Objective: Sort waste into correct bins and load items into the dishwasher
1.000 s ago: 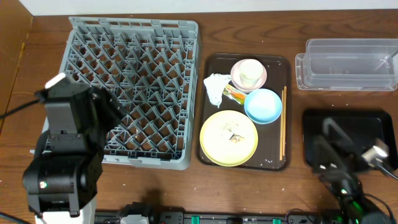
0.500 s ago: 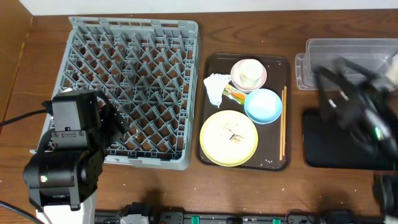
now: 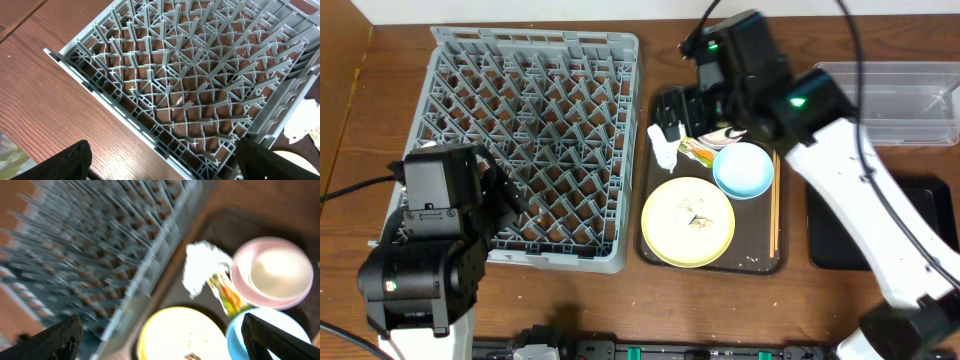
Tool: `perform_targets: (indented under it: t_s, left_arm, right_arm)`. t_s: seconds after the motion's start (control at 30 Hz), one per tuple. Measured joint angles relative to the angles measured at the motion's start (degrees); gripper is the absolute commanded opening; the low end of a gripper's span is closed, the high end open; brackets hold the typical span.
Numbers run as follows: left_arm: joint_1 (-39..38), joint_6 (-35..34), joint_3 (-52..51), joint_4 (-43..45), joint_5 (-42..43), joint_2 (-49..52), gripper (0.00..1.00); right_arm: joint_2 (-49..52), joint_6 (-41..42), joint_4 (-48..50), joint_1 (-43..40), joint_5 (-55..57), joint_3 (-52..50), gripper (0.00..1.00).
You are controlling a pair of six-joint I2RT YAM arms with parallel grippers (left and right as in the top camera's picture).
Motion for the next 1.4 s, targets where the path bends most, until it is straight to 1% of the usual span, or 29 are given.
perform_targets:
  t_s: [0.13, 0.17, 0.23, 0.27, 0.33, 0.37, 0.4, 0.43, 0.57, 0.67, 0.8, 0.93, 1.23, 1.27, 1.33, 1.37, 1.4]
  left_arm:
    - [0.00, 0.00, 0.00, 0.00, 0.00, 0.00, 0.93]
    - [0.00, 0.00, 0.00, 0.02, 0.00, 0.00, 0.93]
    - [0.00, 0.00, 0.00, 0.02, -0.02, 0.00, 0.93]
    - [0.00, 0.00, 0.00, 0.00, 0.00, 0.00, 0.93]
    - [0.00, 0.00, 0.00, 0.02, 0.00, 0.00, 0.93]
    - [0.00, 0.00, 0.00, 0.00, 0.00, 0.00, 0.93]
    - [0.00, 0.00, 0.00, 0.02, -0.02, 0.00, 0.93]
    - [0.00, 0.00, 0.00, 0.00, 0.00, 0.00, 0.93]
    - [0.00, 0.00, 0.00, 0.00, 0.00, 0.00, 0.93]
    - [0.00, 0.00, 0.00, 0.02, 0.00, 0.00, 0.93]
    - [0.00, 0.00, 0.00, 0.00, 0.00, 0.00, 0.93]
    - [0.00, 0.00, 0.00, 0.00, 0.00, 0.00, 0.93]
    - [0.00, 0.00, 0.00, 0.02, 0.00, 0.00, 0.93]
    - [0.00, 0.00, 0.00, 0.02, 0.00, 0.00, 0.93]
    - [0.00, 0.00, 0.00, 0.02, -0.02, 0.00, 0.93]
    - [0.00, 0.00, 0.00, 0.00, -0.02, 0.00, 0.93]
    - [0.00, 0.00, 0.00, 0.00, 0.00, 0.00, 0.93]
  right_arm:
    - [5.57, -0.48, -0.81, 1.27, 3.34, 0.15, 0.99]
    - [7.15, -0.17, -0.92, 1.64, 4.00, 0.17, 0.97]
    - [10.36, 1.33, -1.49, 1.95, 5.16, 0.20, 0.75]
    - [12.02, 2.54, -1.70, 1.95, 5.66, 0.22, 0.69]
    - [14.71, 4.24, -1.84, 1.97, 5.84, 0.22, 0.69]
    - [15.98, 4.76, -1.81, 1.97, 5.79, 0.22, 0.73]
    - [17.29, 5.40, -1.73, 1.95, 5.70, 0.22, 0.80]
    - [18.43, 6.29, -1.66, 1.95, 5.70, 0.22, 0.83]
    - [21.33, 7.87, -0.68, 1.97, 5.38, 0.22, 0.83]
    - [22.60, 8.33, 2.23, 2.03, 5.42, 0.22, 0.82]
    - [24.57, 8.83, 4.94, 2.34, 6.01, 0.24, 0.78]
    - [26.75, 11.04, 5.81, 2.60, 8.09, 0.24, 0.73]
    - [29.49, 13.68, 10.40, 2.60, 11.85, 0.26, 0.72]
    - [29.97, 13.81, 10.80, 2.60, 12.04, 0.26, 0.71]
    - [30.60, 14.01, 11.37, 2.60, 12.28, 0.26, 0.60]
    - [30.77, 14.03, 11.61, 2.60, 12.35, 0.26, 0.50]
    - [30.86, 14.01, 11.80, 2.60, 12.41, 0.26, 0.37]
